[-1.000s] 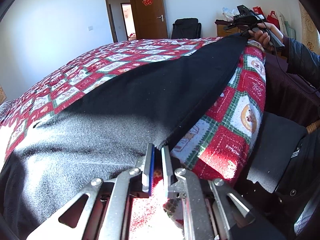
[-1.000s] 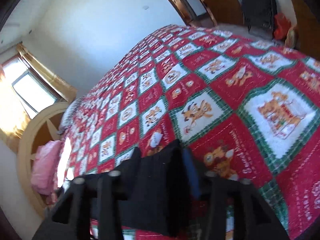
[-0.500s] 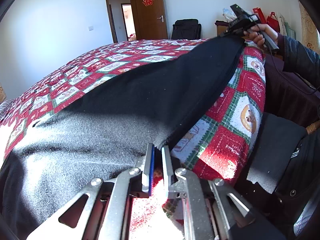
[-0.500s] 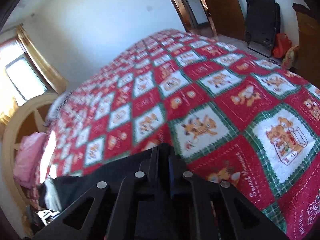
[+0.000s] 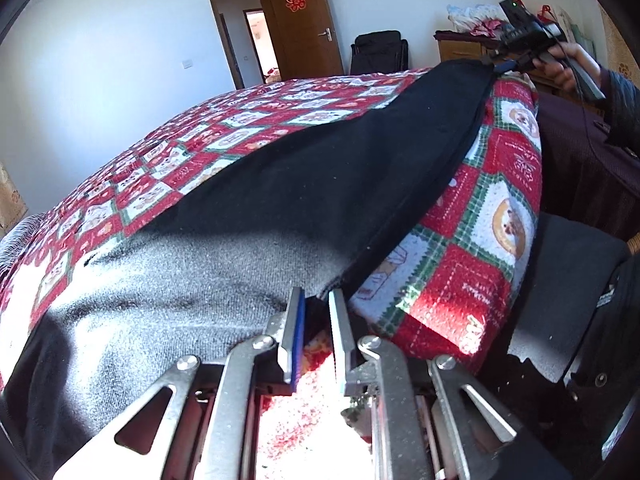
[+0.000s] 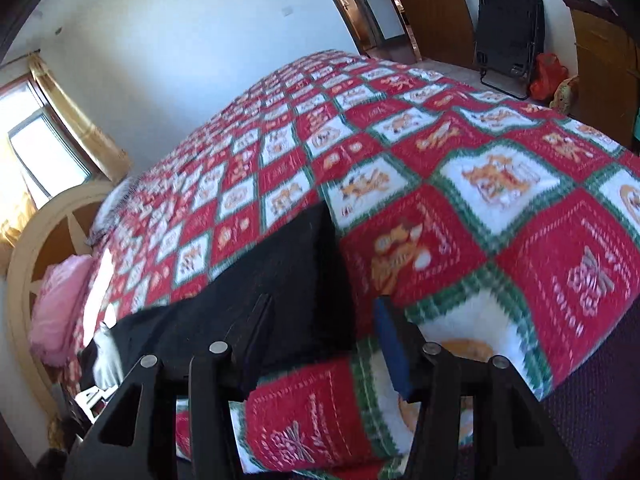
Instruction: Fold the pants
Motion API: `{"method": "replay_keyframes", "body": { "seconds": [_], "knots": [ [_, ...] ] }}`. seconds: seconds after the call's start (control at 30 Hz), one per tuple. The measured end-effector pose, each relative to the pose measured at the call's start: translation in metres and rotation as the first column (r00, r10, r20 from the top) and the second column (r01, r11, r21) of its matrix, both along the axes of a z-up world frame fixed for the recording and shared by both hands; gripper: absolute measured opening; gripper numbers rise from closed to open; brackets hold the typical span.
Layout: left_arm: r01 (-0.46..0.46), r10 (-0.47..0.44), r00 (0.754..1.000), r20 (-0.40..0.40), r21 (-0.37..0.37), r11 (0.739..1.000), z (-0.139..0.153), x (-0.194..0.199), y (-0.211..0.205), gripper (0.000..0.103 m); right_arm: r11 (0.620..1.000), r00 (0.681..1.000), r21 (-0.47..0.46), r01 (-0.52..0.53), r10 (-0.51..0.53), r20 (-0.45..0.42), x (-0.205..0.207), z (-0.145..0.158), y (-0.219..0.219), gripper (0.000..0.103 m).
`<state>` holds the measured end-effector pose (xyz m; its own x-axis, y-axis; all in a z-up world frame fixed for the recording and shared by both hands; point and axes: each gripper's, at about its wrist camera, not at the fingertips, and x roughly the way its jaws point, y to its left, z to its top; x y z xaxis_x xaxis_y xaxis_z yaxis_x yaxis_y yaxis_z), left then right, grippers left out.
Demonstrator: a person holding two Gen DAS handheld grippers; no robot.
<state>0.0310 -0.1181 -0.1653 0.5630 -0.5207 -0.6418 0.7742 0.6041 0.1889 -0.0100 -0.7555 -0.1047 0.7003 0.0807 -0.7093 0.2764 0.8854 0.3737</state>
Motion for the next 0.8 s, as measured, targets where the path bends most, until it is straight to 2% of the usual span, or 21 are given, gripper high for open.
{"method": "replay_keyframes", "body": {
  "seconds": [0.03, 0.17, 0.27, 0.37, 0.43, 0.53, 0.57, 0.6, 0.63, 0.67, 0.7, 0.73, 0.77, 0.8],
  "knots": [
    [0.001, -0.001, 1.0, 0.0, 0.004, 1.0, 0.0, 0.001, -0.001, 0.016, 1.0, 1.0, -0.015, -0.005, 0.005, 0.001, 0.0, -0.002, 0.003, 0.009],
    [0.01, -0.01, 1.0, 0.007, 0.02, 1.0, 0.003, 0.002, -0.001, 0.006, 0.997, 0.999, -0.079, 0.001, 0.003, 0.048, -0.006, 0.007, 0.014, 0.007],
    [0.019, -0.019, 1.0, -0.009, 0.009, 1.0, 0.004, 0.002, 0.005, 0.006, 0.994, 0.997, -0.113, -0.009, 0.017, 0.078, -0.016, 0.019, 0.021, 0.007],
    [0.038, -0.038, 0.999, -0.022, 0.0, 0.999, 0.001, 0.0, 0.008, 0.006, 0.99, 0.999, -0.138, -0.005, 0.009, 0.031, -0.016, 0.011, 0.02, 0.007],
    [0.039, -0.039, 0.999, -0.02, 0.001, 0.999, 0.001, -0.001, 0.007, 0.006, 0.99, 1.0, -0.144, 0.003, -0.003, 0.0, -0.014, 0.0, 0.015, 0.007],
    [0.045, -0.045, 0.999, -0.016, 0.003, 0.999, 0.003, -0.003, 0.007, 0.006, 0.997, 1.0, -0.082, 0.01, -0.008, 0.026, -0.018, 0.0, 0.007, 0.007],
    [0.047, -0.047, 0.999, -0.017, 0.002, 0.999, 0.004, -0.003, 0.008, 0.009, 0.997, 0.999, -0.074, 0.012, -0.009, 0.034, -0.019, 0.004, 0.007, 0.009],
    [0.041, -0.041, 0.999, -0.005, 0.0, 0.999, 0.006, -0.004, 0.009, 0.013, 0.996, 0.999, -0.085, 0.027, -0.023, 0.042, -0.022, 0.008, 0.008, 0.017],
    [0.034, -0.034, 0.999, 0.004, -0.007, 0.999, 0.009, -0.005, 0.013, 0.014, 0.991, 0.997, -0.122, 0.055, -0.049, 0.053, -0.024, 0.016, 0.011, 0.038],
    [0.031, -0.031, 1.0, -0.001, -0.019, 0.999, 0.012, -0.005, 0.017, 0.014, 0.983, 0.995, -0.167, 0.082, -0.07, 0.073, -0.028, 0.024, 0.016, 0.048],
    [0.026, -0.026, 1.0, -0.005, -0.036, 0.999, 0.015, -0.005, 0.022, 0.014, 0.977, 0.992, -0.192, 0.092, -0.073, 0.102, -0.032, 0.033, 0.022, 0.054],
    [0.017, -0.017, 1.0, -0.002, -0.054, 0.998, 0.02, -0.004, 0.028, 0.015, 0.976, 0.991, -0.198, 0.086, -0.063, 0.121, -0.033, 0.038, 0.029, 0.054],
    [0.006, -0.006, 1.0, 0.003, -0.068, 0.998, 0.023, -0.004, 0.033, 0.022, 0.978, 0.99, -0.199, 0.062, -0.036, 0.134, -0.031, 0.044, 0.039, 0.054],
    [-0.017, 0.018, 1.0, 0.013, -0.079, 0.997, 0.026, -0.001, 0.04, 0.034, 0.979, 0.99, -0.201, 0.03, -0.001, 0.142, -0.028, 0.047, 0.05, 0.054]
  ]
}}
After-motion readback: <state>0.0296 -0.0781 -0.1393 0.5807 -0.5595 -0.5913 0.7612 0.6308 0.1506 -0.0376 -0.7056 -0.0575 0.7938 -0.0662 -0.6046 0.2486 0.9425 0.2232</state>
